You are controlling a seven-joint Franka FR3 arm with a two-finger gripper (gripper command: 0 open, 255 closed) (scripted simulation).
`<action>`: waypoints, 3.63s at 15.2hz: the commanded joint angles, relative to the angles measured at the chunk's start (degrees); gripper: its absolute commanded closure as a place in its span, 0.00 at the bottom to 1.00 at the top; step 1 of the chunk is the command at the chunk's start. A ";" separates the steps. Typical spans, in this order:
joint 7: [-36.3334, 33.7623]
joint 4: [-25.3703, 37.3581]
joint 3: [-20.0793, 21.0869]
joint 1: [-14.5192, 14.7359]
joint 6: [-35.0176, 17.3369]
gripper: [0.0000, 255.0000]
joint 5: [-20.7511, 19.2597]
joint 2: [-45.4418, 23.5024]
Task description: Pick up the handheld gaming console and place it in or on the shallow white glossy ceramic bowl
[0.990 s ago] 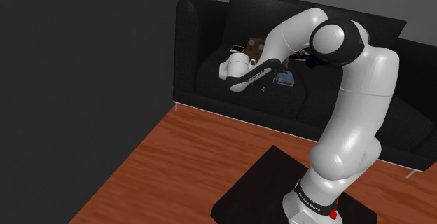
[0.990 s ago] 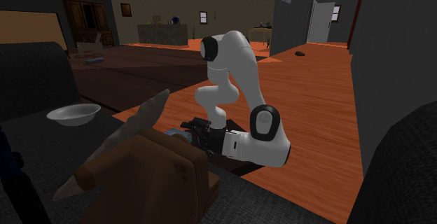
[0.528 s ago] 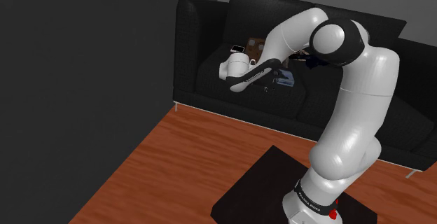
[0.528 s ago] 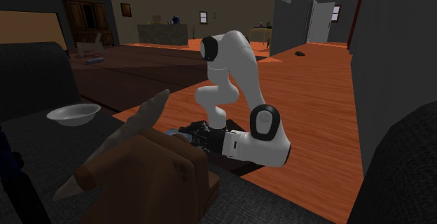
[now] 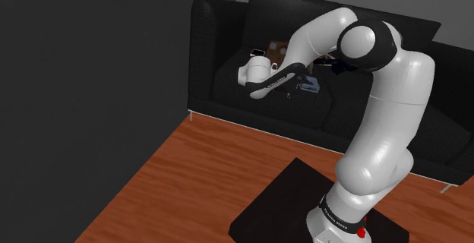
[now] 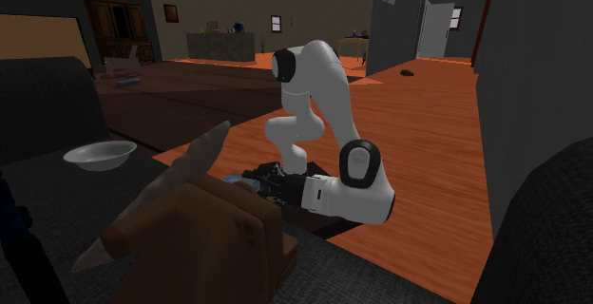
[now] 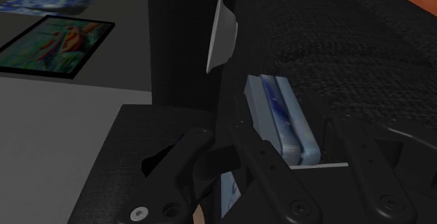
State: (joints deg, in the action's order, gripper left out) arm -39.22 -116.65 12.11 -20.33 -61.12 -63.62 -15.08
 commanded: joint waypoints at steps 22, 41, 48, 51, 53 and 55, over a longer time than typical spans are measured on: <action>14.22 4.24 0.28 0.35 5.05 1.00 -5.34 9.09; 18.35 -16.73 -12.73 -11.24 -16.59 1.00 -18.15 28.10; 19.03 -19.99 -20.19 -16.86 -26.51 1.00 -26.55 31.21; 19.08 -20.09 -23.57 -19.32 -30.92 1.00 -30.28 31.41; 19.02 -19.72 -25.87 -20.91 -33.91 1.00 -32.73 31.15; 18.87 -19.00 -28.16 -22.48 -36.97 1.00 -35.09 30.55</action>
State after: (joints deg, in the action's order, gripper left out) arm -20.22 -135.98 -14.87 -42.00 -96.44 -97.40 15.77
